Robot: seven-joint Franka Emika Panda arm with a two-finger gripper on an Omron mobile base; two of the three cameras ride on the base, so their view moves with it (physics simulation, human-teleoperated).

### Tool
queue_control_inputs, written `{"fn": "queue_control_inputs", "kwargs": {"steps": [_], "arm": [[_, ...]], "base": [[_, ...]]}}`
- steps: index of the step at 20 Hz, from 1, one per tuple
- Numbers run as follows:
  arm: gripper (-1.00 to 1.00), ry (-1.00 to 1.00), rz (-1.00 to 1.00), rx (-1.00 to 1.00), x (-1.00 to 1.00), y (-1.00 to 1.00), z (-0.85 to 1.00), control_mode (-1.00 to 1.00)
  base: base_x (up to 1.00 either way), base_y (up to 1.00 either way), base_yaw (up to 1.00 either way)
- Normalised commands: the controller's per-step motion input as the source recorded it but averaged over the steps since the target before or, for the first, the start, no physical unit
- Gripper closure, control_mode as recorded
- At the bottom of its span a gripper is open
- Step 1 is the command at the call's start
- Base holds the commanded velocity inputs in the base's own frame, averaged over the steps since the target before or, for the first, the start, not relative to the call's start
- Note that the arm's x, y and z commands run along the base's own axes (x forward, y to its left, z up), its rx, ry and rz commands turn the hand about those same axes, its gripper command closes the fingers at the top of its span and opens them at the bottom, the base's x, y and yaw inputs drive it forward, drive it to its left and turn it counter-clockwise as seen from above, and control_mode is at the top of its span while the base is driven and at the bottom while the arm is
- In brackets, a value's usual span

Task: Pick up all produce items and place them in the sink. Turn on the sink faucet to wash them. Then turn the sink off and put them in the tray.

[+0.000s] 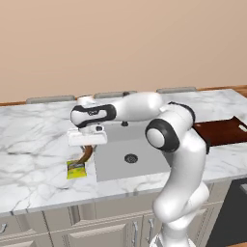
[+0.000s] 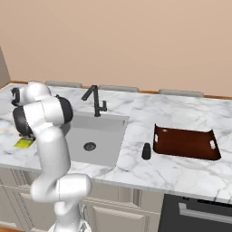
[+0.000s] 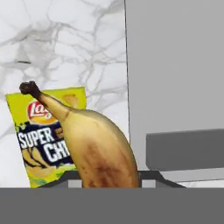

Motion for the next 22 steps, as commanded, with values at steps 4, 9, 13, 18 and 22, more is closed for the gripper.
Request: {"fn": "queue_control_inputs", "kwargs": {"steps": [4,9,13,18,22], "arm": [[1.0,0.0,-0.07,0.0,0.0,-1.0,0.09,-1.0],[1.0,0.0,-0.18,0.0,0.0,-1.0,0.0,-1.0],[1.0,0.0,-0.33,0.0,0.0,-1.0,-0.14,-1.0],[1.0,0.0,-0.37,0.0,0.0,-0.93,-0.51,-1.0],[1.0,-0.05,-0.33,0.0,0.05,-0.52,-0.69,-1.0]], "base": [[0.0,0.0,0.0],[0.0,0.0,0.0],[0.0,0.0,0.0],[0.0,0.0,0.0],[0.0,0.0,0.0]]}}
